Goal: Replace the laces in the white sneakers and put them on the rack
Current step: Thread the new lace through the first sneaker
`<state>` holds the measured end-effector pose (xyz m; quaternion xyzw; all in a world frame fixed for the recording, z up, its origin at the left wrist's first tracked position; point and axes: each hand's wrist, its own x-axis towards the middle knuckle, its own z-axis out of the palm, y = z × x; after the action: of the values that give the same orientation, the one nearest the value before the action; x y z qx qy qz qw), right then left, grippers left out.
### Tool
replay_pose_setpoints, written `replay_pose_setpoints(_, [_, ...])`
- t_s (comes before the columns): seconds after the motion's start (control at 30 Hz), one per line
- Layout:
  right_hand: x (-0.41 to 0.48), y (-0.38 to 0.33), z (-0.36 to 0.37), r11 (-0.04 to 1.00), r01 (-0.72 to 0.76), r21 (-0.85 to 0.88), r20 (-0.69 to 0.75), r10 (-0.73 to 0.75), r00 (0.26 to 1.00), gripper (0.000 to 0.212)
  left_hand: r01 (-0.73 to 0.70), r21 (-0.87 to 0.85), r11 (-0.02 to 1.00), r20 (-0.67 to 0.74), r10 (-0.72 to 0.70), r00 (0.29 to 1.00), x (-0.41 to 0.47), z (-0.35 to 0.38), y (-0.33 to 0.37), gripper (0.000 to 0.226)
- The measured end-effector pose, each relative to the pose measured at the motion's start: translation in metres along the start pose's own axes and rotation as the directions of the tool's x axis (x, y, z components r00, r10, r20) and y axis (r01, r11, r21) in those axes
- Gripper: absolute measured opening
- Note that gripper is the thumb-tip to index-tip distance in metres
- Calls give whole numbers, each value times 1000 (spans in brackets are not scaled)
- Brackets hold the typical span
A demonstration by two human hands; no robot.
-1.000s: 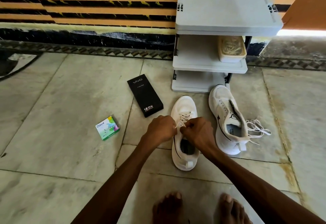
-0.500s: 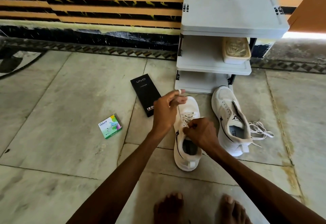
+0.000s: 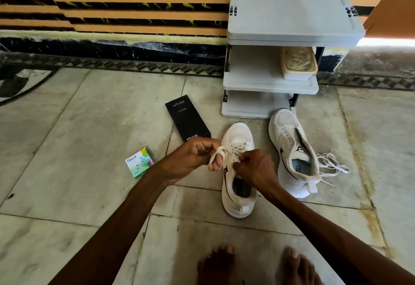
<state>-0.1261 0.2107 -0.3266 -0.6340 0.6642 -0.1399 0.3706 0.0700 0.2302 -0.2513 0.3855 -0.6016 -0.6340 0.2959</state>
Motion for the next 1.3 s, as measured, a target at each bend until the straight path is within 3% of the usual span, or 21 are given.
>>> replay_pose_setpoints(0.1, [0, -1, 0, 1000, -1, 0, 0, 1, 1000, 7, -76, 21, 997, 41, 75, 996, 1, 4, 26, 28])
replay_pose_setpoints(0.33, [1, 0, -1, 999, 20, -47, -7, -20, 1000, 18, -19, 114, 993, 62, 12, 998, 8, 12, 33, 23])
replay_pose_setpoints(0.43, [3, 7, -3, 996, 89, 10, 33, -89, 995, 17, 112, 315, 942, -133, -72, 988, 14, -1, 22, 19])
replay_pose_setpoints(0.53, [-1, 12, -6, 980, 198, 3, 19, -198, 980, 16, 369, 459, 808, -406, -178, 896, 21, -9, 1, 21])
replay_pose_setpoints(0.6, [-4, 14, -6, 968, 249, -23, -23, -250, 968, 20, 455, 459, 763, -496, -205, 844, 23, -8, -15, 22])
replay_pose_setpoints(0.77, [-8, 14, -14, 955, 245, -167, 25, -244, 969, 28, 431, 248, 868, -672, -167, 722, 28, 4, -47, 10])
replay_pose_setpoints(0.93, [-16, 6, -23, 928, 196, -318, 95, -175, 980, 46, 384, 241, 892, -653, -144, 744, 31, 22, -56, 17])
replay_pose_setpoints(1.07, [-19, 6, -20, 873, 213, -439, 41, -217, 975, 24, 352, 309, 883, -657, -70, 751, 40, 27, -52, 24])
replay_pose_setpoints(1.17, [-18, 13, -18, 905, 195, -377, -25, -220, 975, 17, 411, 349, 842, -634, -111, 766, 46, 30, -49, 33])
replay_pose_setpoints(1.3, [-12, 25, -26, 985, 123, -125, -86, -134, 987, 14, 384, 276, 881, -604, -152, 782, 53, 36, -49, 31])
